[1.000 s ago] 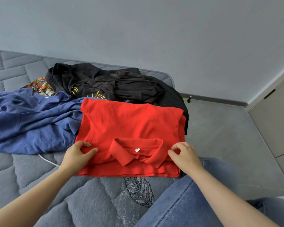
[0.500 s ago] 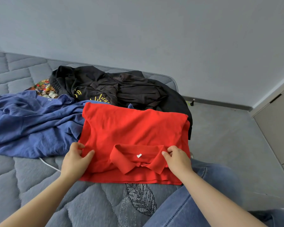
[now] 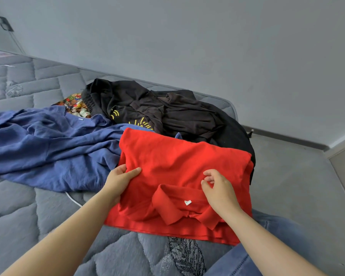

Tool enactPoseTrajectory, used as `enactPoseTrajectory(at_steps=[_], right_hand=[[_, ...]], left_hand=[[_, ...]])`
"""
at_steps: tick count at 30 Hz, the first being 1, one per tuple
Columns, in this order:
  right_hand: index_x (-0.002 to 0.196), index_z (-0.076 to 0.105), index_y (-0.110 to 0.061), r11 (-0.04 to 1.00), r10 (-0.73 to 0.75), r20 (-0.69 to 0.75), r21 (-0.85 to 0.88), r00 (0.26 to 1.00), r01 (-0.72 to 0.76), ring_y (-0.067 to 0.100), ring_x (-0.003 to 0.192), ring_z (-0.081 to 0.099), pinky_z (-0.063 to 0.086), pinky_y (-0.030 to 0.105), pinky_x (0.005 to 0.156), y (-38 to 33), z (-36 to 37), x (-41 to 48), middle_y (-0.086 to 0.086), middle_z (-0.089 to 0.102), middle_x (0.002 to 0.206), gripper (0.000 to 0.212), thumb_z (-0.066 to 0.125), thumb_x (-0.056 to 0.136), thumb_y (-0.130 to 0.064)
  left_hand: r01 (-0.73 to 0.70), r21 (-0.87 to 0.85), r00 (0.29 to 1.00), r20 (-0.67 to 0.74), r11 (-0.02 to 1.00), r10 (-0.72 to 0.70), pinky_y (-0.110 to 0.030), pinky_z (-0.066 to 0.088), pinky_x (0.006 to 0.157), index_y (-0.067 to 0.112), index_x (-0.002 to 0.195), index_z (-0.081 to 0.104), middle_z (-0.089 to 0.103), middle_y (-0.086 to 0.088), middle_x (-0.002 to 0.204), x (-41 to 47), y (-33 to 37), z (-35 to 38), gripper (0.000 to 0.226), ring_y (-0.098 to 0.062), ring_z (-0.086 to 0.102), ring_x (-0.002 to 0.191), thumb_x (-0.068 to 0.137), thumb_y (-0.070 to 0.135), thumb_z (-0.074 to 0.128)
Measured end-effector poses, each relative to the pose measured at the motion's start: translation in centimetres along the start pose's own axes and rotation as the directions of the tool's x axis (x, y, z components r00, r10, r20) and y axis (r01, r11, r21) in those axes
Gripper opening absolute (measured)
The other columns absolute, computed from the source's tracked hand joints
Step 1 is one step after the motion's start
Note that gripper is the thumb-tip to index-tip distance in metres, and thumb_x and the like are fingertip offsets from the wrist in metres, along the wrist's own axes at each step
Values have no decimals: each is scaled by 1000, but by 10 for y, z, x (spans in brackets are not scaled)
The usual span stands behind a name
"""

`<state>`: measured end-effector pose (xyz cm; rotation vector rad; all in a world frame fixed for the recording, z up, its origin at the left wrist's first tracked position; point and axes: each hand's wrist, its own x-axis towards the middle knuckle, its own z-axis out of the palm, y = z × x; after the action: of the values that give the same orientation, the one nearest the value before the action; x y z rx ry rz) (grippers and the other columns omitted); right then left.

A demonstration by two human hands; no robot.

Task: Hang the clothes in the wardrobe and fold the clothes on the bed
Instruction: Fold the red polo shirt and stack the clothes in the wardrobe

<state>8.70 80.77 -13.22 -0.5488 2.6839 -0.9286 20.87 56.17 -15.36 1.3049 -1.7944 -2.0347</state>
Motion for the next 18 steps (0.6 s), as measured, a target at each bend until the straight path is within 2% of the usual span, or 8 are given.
enactPoseTrajectory(at_steps=[2, 4, 6, 8, 10, 13, 15, 18], right_hand=[[117, 59, -20, 1000, -23, 0, -17, 1000, 23, 15, 105, 56, 46, 30, 91, -4, 2, 2, -3, 60, 107, 26, 57, 92, -18], [118, 59, -19, 997, -60, 6, -40, 998, 60, 15, 107, 54, 45, 29, 92, -11, 4, 5, -3, 59, 107, 27, 57, 91, -17], [119, 59, -17, 993, -104, 15, -52, 994, 105, 17, 108, 54, 44, 31, 95, -22, 8, 8, -2, 59, 109, 28, 57, 91, -15], [120, 58, -15, 985, -160, 43, -64, 986, 163, 19, 109, 54, 42, 33, 97, -38, 14, 12, 1, 59, 112, 29, 57, 91, -14], [123, 57, -13, 969, -223, 109, -81, 969, 233, 22, 108, 55, 41, 33, 97, -57, 22, 20, 4, 58, 116, 32, 57, 91, -16], [127, 55, -13, 953, -270, 205, -85, 941, 292, 25, 105, 57, 41, 36, 97, -94, 39, 38, 7, 56, 120, 36, 56, 92, -19], [128, 55, -13, 944, -292, 240, -83, 926, 320, 26, 104, 58, 42, 36, 95, -120, 51, 51, 8, 56, 119, 37, 56, 92, -21], [133, 49, -10, 934, -298, 278, -112, 913, 339, 28, 112, 54, 41, 37, 97, -151, 71, 70, 12, 54, 124, 43, 56, 93, -22]], left_hand=[[-110, 418, 953, -214, 902, 216, -33, 38, 58, 6, 65, 52, 55, -5, 59, 3, -11, -3, 33, -22, 52, 61, 86, 24, 70], [-150, 597, 890, -266, 788, 371, -34, 33, 58, 13, 65, 47, 51, 0, 61, -1, -16, -1, 35, -22, 50, 63, 86, 32, 68], [-141, 633, 859, -304, 761, 412, -34, 39, 66, 18, 84, 56, 58, 2, 83, -6, -15, -1, 26, -22, 55, 78, 81, 40, 70], [-108, 661, 837, -343, 743, 427, -39, 45, 81, 15, 109, 58, 57, -4, 106, -9, -15, -6, 47, -26, 56, 99, 75, 43, 76], [-93, 686, 830, -346, 721, 437, -43, 42, 93, 10, 120, 54, 55, -11, 115, -11, -18, -14, 67, -31, 51, 111, 70, 46, 80], [-72, 726, 885, -269, 684, 379, -40, 41, 95, 10, 118, 55, 58, -8, 113, -14, -23, -27, 73, -29, 52, 111, 66, 55, 79], [-77, 686, 925, -221, 723, 308, -40, 45, 91, 15, 110, 58, 60, -2, 107, -11, -25, -36, 68, -25, 55, 106, 63, 59, 79], [-43, 633, 966, -170, 773, 193, -42, 47, 90, 18, 98, 60, 58, -2, 104, -4, -23, -42, 56, -25, 55, 102, 63, 59, 79]])
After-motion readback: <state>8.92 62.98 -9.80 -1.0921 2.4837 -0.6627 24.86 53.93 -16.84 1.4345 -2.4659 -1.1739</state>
